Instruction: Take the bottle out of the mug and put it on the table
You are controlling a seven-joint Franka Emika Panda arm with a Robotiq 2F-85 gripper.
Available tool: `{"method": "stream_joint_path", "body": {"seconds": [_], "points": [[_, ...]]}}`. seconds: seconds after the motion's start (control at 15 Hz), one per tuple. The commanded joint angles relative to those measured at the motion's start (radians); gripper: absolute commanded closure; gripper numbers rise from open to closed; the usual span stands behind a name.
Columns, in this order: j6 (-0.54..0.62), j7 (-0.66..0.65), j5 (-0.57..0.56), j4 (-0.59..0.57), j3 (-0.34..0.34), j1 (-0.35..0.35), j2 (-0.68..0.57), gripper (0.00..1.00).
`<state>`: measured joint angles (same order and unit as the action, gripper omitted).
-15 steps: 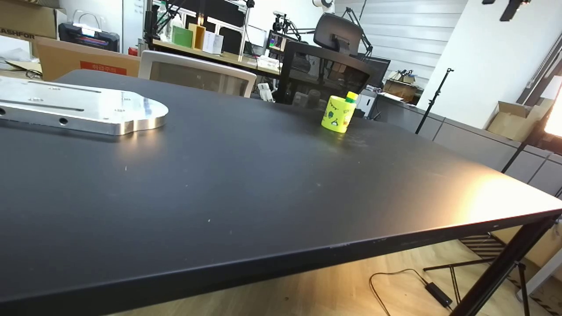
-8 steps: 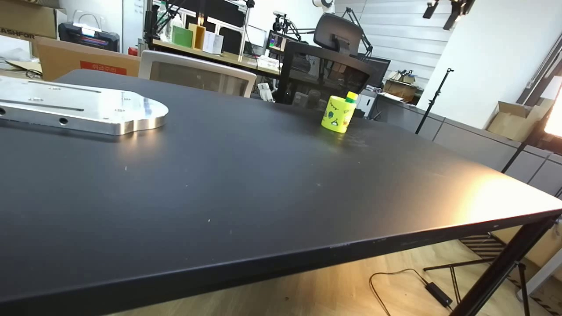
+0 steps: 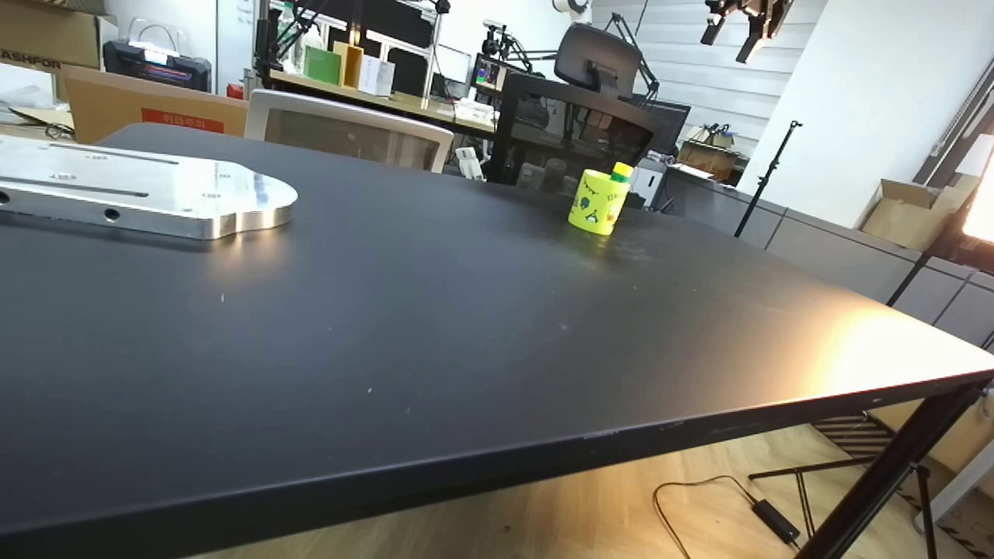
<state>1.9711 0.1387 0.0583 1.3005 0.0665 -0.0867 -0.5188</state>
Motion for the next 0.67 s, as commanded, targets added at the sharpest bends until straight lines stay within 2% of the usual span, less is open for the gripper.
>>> {"method": "stream_joint_path", "body": {"seconds": [0.0, 0.13, 0.27, 0.6], "points": [[-0.004, -0.003, -0.008, -0.004, -0.014, -0.012, 0.001, 0.0], [0.077, -0.065, -0.006, -0.03, -0.015, 0.009, -0.035, 0.0], [0.077, -0.135, -0.002, -0.071, -0.02, 0.03, -0.079, 0.0], [0.185, -0.224, -0.005, -0.054, -0.019, 0.066, -0.146, 0.0]]}}
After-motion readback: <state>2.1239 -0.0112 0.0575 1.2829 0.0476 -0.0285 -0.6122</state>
